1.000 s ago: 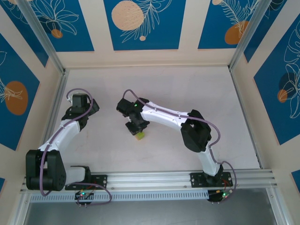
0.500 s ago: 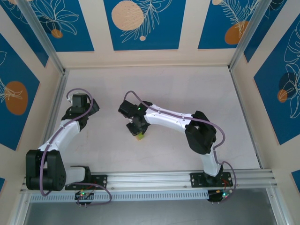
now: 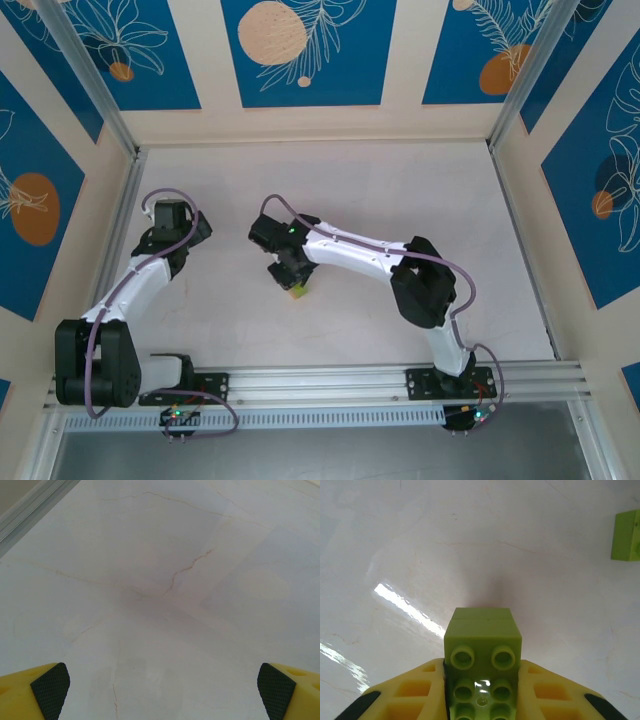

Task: Assemble a carrot with lego

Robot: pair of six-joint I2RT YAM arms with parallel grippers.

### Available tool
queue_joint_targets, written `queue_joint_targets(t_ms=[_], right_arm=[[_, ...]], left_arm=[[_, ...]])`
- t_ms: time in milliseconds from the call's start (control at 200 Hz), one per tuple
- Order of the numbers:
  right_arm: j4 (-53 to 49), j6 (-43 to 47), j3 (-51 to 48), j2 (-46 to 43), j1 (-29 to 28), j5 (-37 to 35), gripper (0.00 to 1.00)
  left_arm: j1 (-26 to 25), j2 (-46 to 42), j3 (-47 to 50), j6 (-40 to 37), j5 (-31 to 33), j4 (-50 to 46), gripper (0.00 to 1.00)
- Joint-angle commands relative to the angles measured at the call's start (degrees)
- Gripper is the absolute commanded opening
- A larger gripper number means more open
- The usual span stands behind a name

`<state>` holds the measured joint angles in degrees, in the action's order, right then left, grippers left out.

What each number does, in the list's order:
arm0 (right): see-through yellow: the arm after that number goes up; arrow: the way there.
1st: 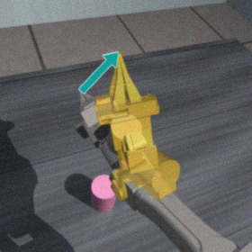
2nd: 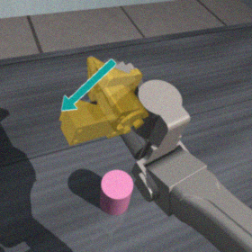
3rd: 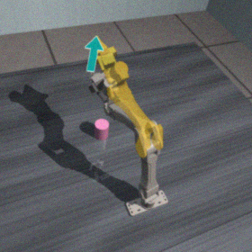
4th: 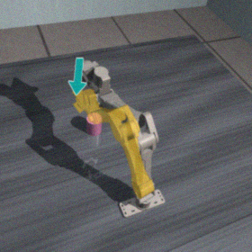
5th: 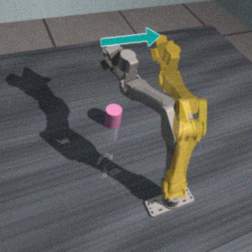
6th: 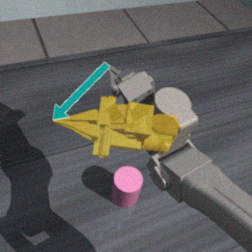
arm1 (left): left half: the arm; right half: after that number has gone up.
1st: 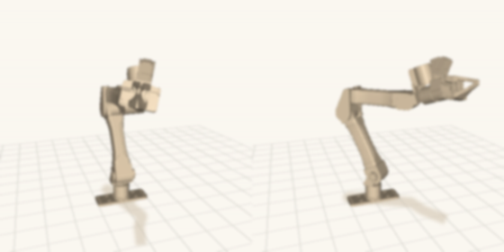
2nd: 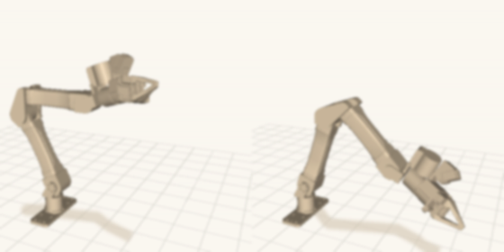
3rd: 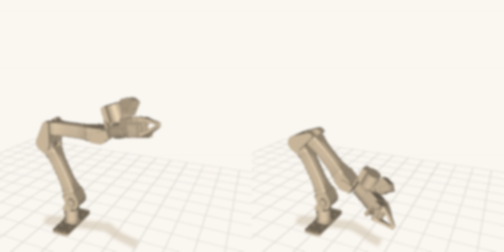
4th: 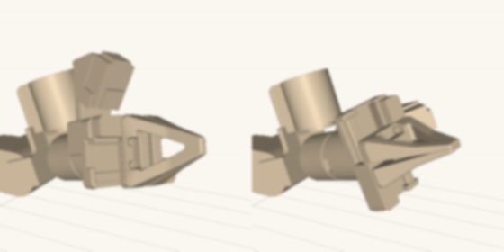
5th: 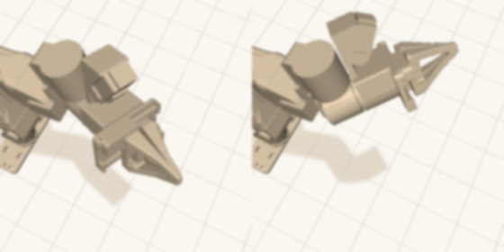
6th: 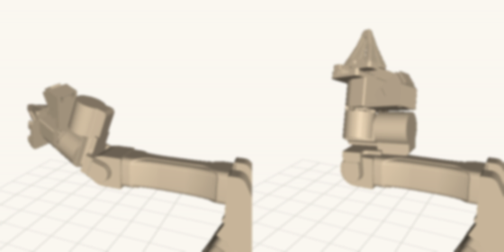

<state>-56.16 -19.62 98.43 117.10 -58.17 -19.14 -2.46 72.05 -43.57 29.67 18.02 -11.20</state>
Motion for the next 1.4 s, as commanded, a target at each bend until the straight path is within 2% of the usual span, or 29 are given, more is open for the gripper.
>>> queue_joint_targets(t_ms=[0, 490, 950, 1085, 1395], right_arm=[[-3.9, 1.9, 1.7, 1.9, -0.5, 0.5, 0.29], [-6.5, 3.7, 10.6, 4.5, 0.6, 0.4, 0.29], [-3.7, 3.1, 8.3, 6.1, 0.9, 2.4, 0.29], [-3.5, 3.0, 7.6, 5.7, 0.9, 2.4, 0.33], [-3.1, 3.2, 7.0, 3.1, 1.6, 2.6, 0.52]], left_arm=[[0.9, -0.7, -1.3, -0.1, -0.6, 0.1, 0.99], [0.9, 0.5, -1.8, 0.1, -1.2, 0.7, 0.99], [0.9, -0.1, -1.6, 0.0, -0.8, 0.3, 0.99], [0.9, 0.1, -1.6, 0.0, -0.9, 0.3, 0.99], [0.9, 0.1, -1.6, 0.0, -1.0, 0.4, 0.99]])
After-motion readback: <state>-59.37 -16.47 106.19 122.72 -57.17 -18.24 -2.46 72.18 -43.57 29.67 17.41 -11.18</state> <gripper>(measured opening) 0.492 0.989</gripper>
